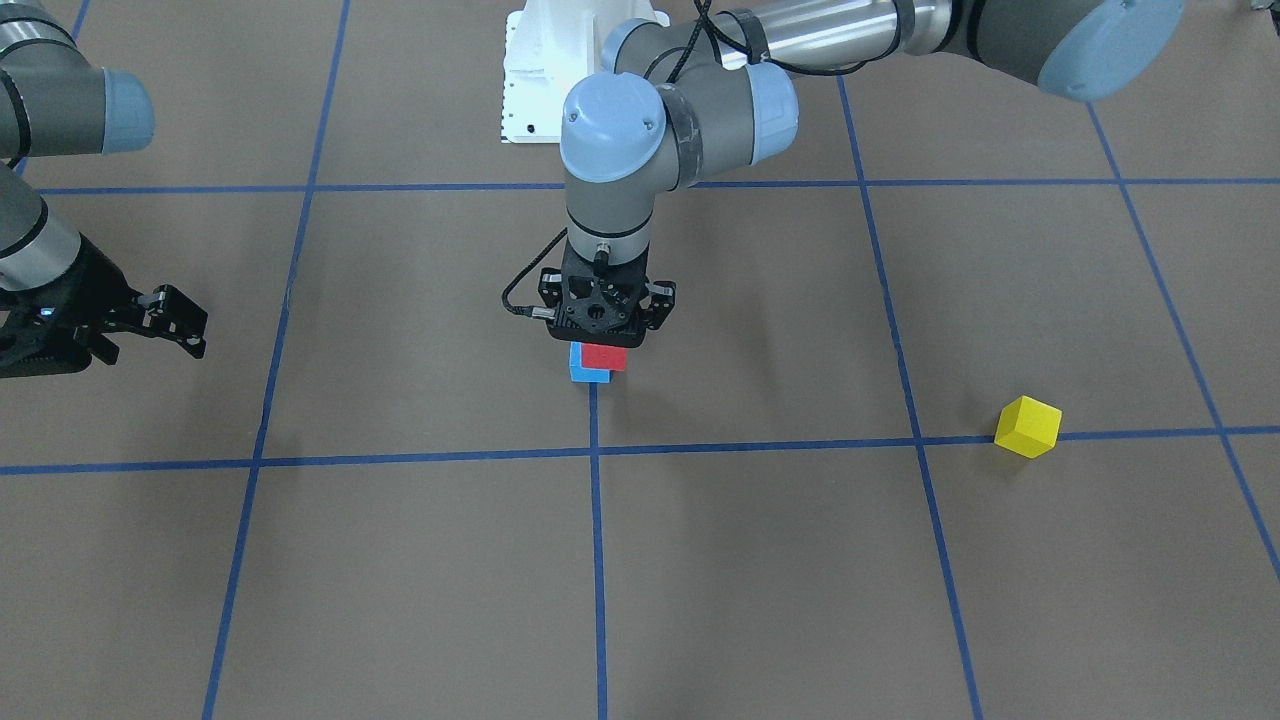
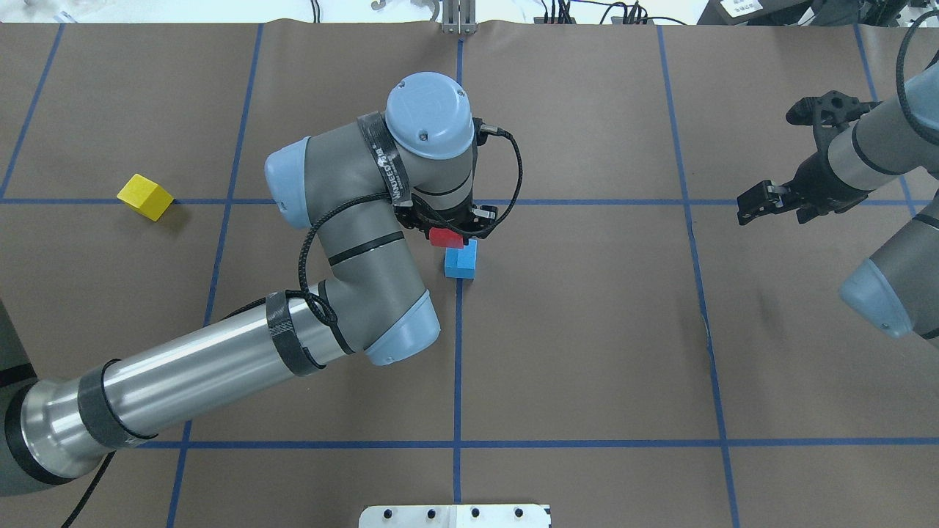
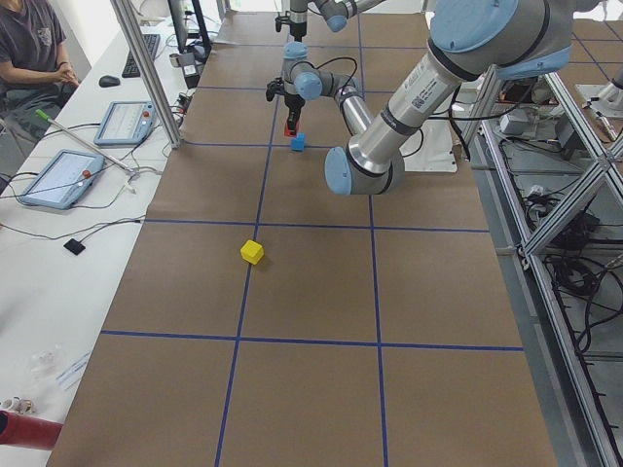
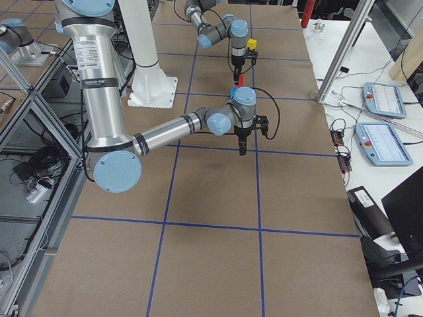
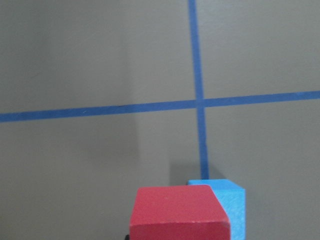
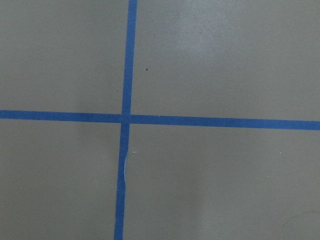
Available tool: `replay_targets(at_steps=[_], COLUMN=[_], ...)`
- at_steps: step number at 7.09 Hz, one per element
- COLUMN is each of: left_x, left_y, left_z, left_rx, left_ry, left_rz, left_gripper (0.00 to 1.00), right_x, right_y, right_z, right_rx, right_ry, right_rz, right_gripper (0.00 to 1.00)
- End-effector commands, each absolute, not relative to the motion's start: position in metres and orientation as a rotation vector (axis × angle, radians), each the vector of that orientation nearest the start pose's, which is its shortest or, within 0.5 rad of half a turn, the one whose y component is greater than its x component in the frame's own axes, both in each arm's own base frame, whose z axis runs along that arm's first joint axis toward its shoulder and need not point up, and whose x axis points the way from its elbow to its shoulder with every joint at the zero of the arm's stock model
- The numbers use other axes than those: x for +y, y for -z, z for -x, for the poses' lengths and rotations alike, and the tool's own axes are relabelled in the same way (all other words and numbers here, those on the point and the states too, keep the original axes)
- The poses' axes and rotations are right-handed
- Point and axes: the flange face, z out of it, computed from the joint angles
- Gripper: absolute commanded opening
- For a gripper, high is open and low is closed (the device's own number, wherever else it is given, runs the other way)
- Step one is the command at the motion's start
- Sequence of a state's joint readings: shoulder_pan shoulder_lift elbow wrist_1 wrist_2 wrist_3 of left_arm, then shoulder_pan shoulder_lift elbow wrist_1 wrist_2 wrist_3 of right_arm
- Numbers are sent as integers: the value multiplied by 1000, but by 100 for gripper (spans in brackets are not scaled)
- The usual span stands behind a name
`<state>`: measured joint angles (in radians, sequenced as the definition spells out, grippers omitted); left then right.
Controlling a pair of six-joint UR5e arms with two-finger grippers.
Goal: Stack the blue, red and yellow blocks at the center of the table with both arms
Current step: 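Carry the red cube over the blue cube with the left gripper, then lower the red cube onto the blue cube and open the left gripper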
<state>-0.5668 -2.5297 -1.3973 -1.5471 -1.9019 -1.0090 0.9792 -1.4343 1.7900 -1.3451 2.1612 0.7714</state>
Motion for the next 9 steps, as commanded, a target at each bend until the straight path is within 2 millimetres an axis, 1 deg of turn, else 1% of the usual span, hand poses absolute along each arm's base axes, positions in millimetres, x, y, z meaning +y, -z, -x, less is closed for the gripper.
replay_targets(at_steps=[1,2,3,4,6,7,9], left_x=[-490,-487,-487,-487,-483,-483,-484], left_y=[-131,-131,-128,-132,-130,-125,-125], left_z=[-603,-606,-606,-610,-613,-614,-614], left_rx=[791,793,797,793,794,799,799], left_ry=[-126,-99,-95,-99,-103,-104,-103], left_rz=[-126,-111,-112,-109,-106,-109,-108], left_gripper=[0,0,0,0,0,0,0], right_x=[-505,-506,-506,-507,-506,-507,-507], right_y=[-463,-465,-466,-469,-469,-469,-471], right_z=[245,246,246,246,247,247,248], right_rx=[-797,-796,-795,-792,-792,-791,-789], right_ry=[-4,-5,-5,-7,-5,-6,-7], right_rz=[-72,-68,-66,-62,-62,-60,-57], right_gripper=[100,100,100,100,100,100,100])
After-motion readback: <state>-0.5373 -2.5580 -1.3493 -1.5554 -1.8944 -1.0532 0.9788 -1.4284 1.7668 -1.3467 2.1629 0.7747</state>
